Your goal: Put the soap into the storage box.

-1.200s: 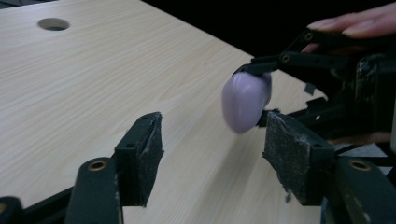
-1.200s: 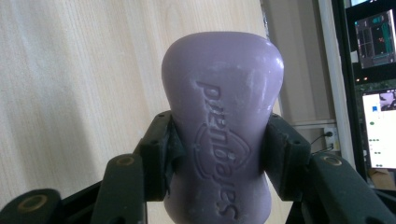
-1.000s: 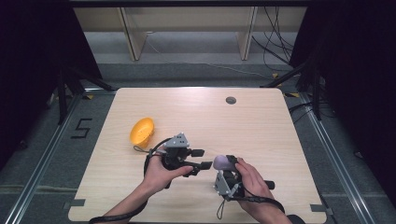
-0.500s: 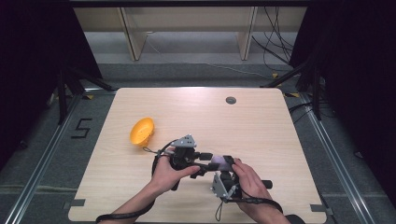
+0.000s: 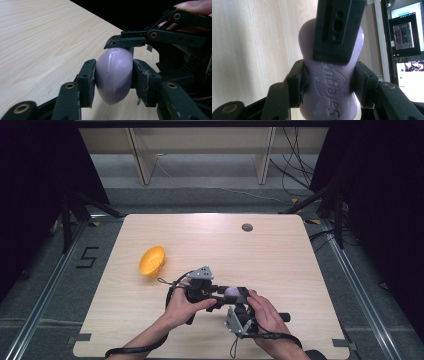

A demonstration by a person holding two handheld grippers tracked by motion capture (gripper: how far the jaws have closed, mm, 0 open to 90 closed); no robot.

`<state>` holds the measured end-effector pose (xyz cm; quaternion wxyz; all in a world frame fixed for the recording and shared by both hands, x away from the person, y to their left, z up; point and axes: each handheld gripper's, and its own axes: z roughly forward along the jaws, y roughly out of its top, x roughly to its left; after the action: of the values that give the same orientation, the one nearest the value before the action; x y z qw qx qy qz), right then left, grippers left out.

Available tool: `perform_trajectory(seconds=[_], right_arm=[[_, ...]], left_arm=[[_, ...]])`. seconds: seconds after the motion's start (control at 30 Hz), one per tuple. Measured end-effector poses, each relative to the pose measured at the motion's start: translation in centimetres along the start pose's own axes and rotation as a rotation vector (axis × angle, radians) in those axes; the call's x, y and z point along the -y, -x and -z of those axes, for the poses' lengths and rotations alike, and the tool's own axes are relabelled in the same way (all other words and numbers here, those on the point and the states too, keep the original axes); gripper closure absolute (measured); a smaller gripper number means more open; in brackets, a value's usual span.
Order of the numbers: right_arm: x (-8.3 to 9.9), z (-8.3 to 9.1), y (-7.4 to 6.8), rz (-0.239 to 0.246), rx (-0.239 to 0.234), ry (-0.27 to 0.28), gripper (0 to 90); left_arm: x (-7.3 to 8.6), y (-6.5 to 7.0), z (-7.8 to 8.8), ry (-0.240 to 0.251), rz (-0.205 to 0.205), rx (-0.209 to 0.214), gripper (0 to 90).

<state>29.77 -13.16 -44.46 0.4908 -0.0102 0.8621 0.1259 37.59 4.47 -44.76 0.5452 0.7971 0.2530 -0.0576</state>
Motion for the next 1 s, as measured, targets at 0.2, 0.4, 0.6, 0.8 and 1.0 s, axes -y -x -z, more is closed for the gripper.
perform_trajectory(seconds=[0.2, 0.4, 0.6, 0.8, 1.0], right_arm=[[0.1, 0.0, 0.0, 0.013, 0.005, 0.012, 50.5], [0.0, 0.1, -0.1, 0.008, 0.009, 0.011, 50.6], [0.0, 0.1, -0.2, -0.008, 0.018, 0.026, 50.7], [-0.1, 0.1, 0.0, 0.018, 0.024, 0.028, 50.6], [-0.3, 0.2, -0.3, -0.061, 0.036, 0.038, 50.5]], left_arm=[[0.0, 0.1, 0.1, -0.013, -0.026, 0.006, 54.9], [-0.1, 0.5, 0.5, -0.014, -0.049, -0.001, 58.1], [-0.4, 0.8, 0.8, -0.022, -0.078, -0.01, 58.6], [-0.4, 1.1, 0.8, -0.024, -0.059, -0.026, 59.0], [-0.7, 1.7, 1.0, -0.023, -0.083, -0.068, 59.1]])
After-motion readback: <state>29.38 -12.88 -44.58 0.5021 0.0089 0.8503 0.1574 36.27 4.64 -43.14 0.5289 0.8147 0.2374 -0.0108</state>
